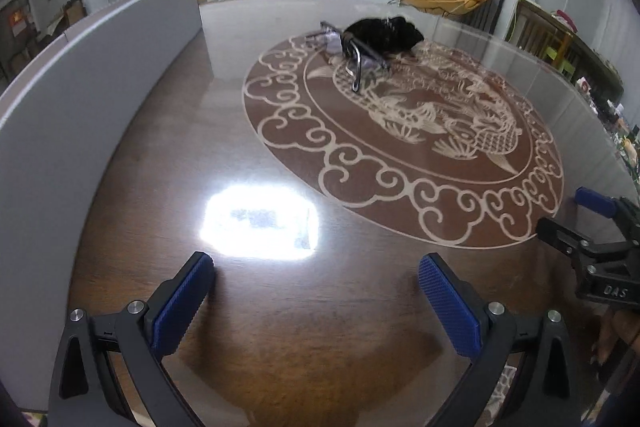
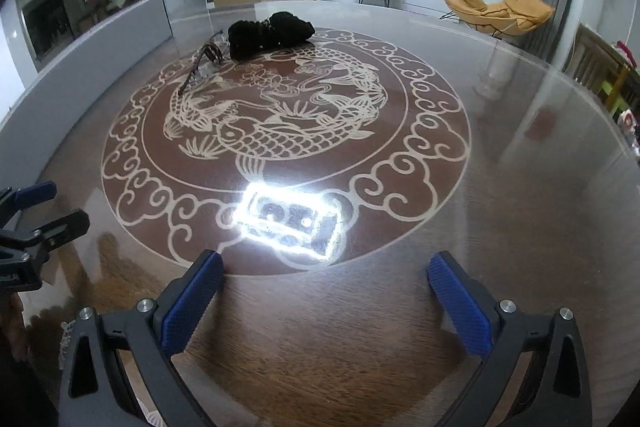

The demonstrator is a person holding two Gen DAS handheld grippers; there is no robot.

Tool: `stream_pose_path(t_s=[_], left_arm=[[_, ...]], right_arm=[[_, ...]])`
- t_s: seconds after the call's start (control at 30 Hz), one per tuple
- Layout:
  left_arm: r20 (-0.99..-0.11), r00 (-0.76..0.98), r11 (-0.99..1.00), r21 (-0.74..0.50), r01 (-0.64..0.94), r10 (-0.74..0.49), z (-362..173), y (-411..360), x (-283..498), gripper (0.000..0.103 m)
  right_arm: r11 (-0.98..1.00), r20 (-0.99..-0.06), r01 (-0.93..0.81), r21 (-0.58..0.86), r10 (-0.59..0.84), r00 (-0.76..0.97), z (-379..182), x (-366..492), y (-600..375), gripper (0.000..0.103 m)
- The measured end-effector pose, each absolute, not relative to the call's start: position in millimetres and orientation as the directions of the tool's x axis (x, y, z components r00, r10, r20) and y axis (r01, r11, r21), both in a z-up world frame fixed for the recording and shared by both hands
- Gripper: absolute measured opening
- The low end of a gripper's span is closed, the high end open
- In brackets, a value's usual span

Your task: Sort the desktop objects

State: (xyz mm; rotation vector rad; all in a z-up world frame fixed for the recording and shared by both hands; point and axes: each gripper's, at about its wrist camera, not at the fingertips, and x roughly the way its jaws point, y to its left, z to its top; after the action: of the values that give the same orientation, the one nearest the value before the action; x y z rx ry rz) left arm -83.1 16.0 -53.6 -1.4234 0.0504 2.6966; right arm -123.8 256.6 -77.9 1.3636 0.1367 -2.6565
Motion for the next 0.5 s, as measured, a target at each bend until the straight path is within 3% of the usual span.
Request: stream_pose_path(t_s=[0.5], left_arm=[[-0.821, -0.569, -0.995, 0.002, -0.095, 0.053, -54.5, 21.0, -81.5, 0.103]], right_arm=[[-0.984, -0.813, 0.178, -0.01, -0.096, -0.575, -79.7, -123.1, 258.3, 0.103]])
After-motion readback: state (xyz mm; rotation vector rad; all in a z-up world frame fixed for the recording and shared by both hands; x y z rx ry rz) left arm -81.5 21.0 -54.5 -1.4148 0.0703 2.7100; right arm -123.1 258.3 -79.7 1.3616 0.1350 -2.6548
